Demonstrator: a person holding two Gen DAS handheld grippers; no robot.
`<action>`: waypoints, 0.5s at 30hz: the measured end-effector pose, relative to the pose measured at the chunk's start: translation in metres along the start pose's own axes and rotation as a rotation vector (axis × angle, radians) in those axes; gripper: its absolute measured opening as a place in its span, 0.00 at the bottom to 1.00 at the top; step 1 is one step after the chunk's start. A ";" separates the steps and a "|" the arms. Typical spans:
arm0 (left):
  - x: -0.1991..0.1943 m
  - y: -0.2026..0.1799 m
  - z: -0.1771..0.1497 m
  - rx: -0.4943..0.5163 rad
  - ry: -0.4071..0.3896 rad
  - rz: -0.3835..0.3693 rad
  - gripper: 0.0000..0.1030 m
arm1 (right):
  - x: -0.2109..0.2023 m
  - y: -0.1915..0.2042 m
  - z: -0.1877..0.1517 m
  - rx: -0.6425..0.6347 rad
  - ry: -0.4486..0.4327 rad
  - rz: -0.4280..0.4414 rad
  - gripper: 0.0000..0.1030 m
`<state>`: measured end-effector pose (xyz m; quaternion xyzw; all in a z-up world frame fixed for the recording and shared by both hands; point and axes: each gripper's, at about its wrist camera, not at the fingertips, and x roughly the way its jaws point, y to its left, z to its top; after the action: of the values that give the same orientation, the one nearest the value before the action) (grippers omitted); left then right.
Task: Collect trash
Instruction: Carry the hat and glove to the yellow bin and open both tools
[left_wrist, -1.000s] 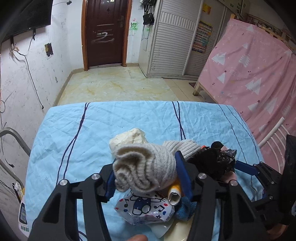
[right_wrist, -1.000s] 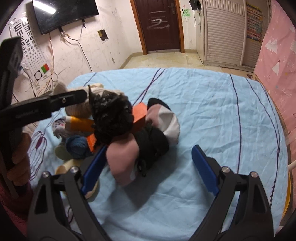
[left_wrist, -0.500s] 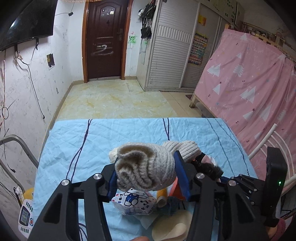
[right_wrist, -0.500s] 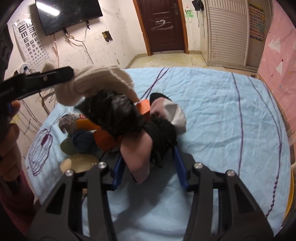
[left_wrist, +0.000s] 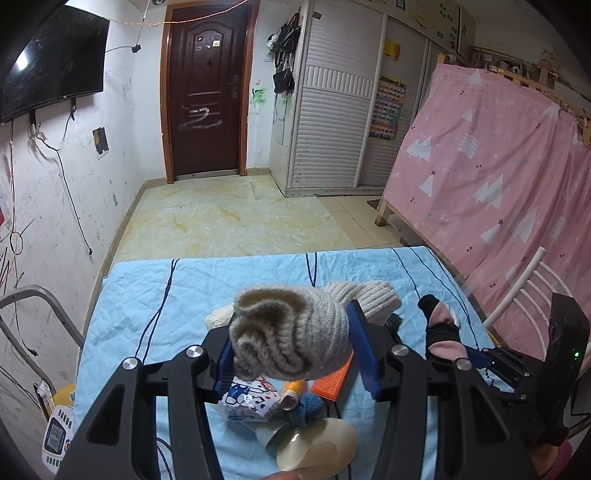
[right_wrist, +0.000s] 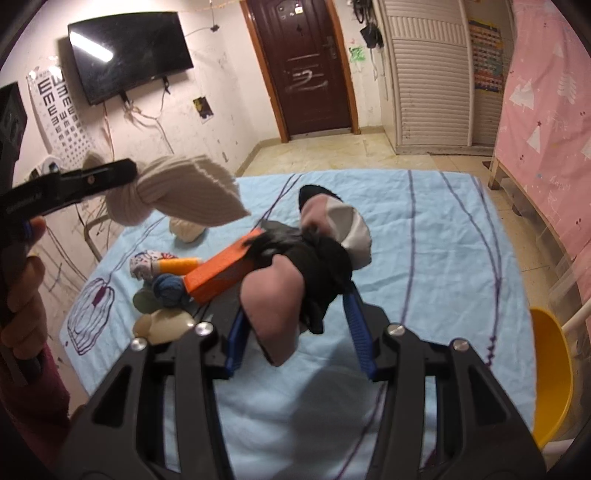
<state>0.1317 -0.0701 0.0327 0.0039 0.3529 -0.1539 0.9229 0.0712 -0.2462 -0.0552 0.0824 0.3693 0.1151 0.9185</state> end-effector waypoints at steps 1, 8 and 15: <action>-0.001 -0.003 0.001 0.005 -0.002 0.001 0.44 | -0.002 -0.002 0.001 0.004 -0.007 0.000 0.45; -0.008 -0.029 0.004 0.041 -0.018 -0.004 0.44 | -0.024 -0.026 -0.005 0.044 -0.054 -0.013 0.45; -0.006 -0.065 0.008 0.093 -0.015 -0.023 0.44 | -0.047 -0.061 -0.012 0.094 -0.099 -0.049 0.45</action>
<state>0.1140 -0.1317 0.0493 0.0414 0.3385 -0.1808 0.9225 0.0391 -0.3162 -0.0477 0.1218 0.3304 0.0707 0.9333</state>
